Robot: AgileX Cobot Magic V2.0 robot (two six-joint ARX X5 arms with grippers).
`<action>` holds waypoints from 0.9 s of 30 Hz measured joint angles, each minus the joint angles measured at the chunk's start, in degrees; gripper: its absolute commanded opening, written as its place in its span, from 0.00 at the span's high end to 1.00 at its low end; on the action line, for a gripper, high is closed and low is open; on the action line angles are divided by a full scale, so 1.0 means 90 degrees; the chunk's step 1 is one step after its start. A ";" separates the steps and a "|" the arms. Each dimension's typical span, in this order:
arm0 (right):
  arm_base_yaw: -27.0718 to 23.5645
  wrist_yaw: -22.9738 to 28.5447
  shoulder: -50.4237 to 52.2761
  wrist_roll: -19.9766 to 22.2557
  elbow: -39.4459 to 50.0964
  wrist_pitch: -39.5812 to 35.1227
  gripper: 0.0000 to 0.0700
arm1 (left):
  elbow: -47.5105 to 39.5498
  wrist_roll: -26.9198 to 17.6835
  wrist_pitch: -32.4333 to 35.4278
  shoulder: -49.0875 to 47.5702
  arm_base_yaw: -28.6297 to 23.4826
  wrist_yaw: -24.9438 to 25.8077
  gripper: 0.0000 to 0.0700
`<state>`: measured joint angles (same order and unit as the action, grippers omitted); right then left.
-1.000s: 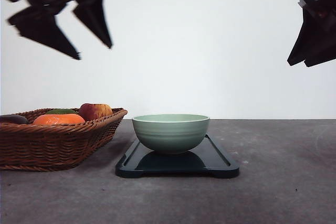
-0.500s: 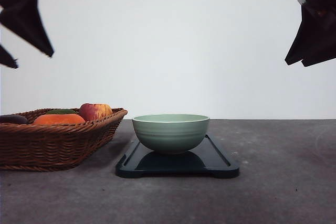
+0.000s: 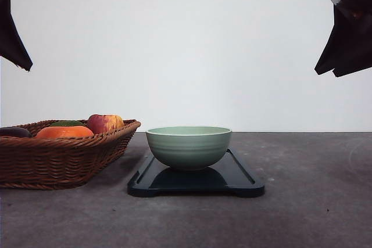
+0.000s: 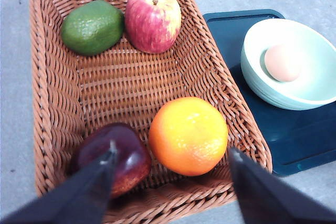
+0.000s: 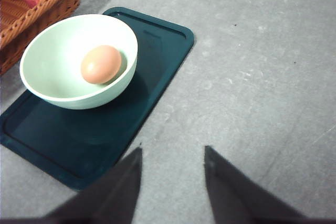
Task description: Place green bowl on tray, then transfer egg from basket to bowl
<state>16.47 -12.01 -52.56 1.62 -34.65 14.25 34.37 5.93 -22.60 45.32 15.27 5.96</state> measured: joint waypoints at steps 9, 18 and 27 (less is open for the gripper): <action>0.0000 -0.0014 0.0005 0.0010 0.0000 -0.0181 0.98 | 0.0000 -0.0036 -0.0009 -0.0002 0.0000 0.0007 0.98; 0.0000 0.0002 0.0005 0.0010 0.0000 -0.0183 0.98 | 0.0002 -0.0039 -0.0009 -0.0002 0.0000 0.0007 0.98; 0.0000 0.0002 0.0005 0.0010 0.0000 -0.0183 0.98 | -0.0151 -0.0412 -0.0011 -0.0480 -0.0246 0.0002 0.98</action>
<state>16.47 -11.99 -52.51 1.72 -34.65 12.60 33.01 2.23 -22.70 40.99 13.05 5.98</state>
